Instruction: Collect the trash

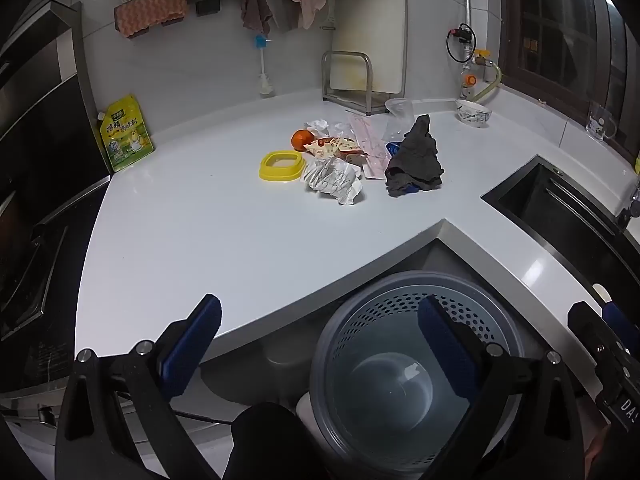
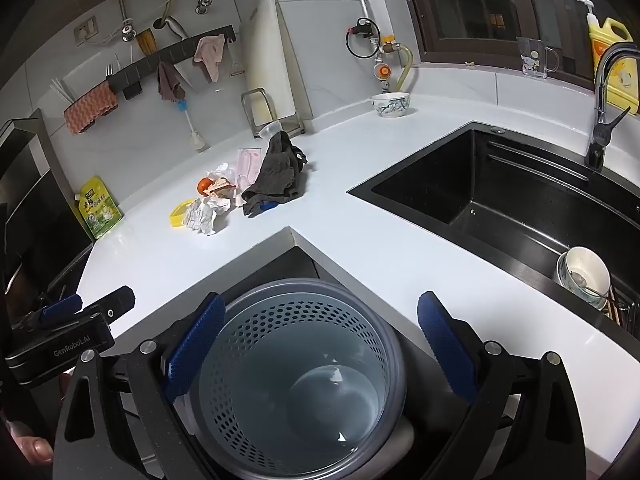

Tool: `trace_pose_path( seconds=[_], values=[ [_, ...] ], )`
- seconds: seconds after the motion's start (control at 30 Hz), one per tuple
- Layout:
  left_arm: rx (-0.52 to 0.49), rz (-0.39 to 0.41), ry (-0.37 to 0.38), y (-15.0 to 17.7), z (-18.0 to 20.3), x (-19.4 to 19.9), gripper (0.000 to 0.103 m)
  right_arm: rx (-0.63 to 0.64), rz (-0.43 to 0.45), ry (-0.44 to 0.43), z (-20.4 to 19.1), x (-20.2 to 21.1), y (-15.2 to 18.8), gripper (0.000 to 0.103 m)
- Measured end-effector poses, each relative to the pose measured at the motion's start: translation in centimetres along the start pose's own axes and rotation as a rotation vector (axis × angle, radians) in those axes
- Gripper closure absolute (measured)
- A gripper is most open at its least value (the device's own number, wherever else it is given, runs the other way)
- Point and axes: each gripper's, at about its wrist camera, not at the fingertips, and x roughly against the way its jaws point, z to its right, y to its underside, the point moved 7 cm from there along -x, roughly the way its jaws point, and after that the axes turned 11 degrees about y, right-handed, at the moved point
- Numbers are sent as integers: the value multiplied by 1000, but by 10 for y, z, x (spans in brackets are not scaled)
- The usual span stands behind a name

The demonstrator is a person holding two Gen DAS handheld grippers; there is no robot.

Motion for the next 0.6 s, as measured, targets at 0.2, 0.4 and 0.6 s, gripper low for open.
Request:
trace_pose_path(
  seconds=[0.2, 0.4, 0.6],
  values=[
    [-5, 0, 0, -6, 0, -1, 6, 4, -2, 1, -1, -3, 1, 11],
    [-7, 1, 1, -12, -3, -3, 6, 4, 0, 0, 1, -3, 1, 11],
    [-10, 12, -5, -3, 7, 8, 6, 3, -1, -1, 2, -3, 1, 11]
  ],
)
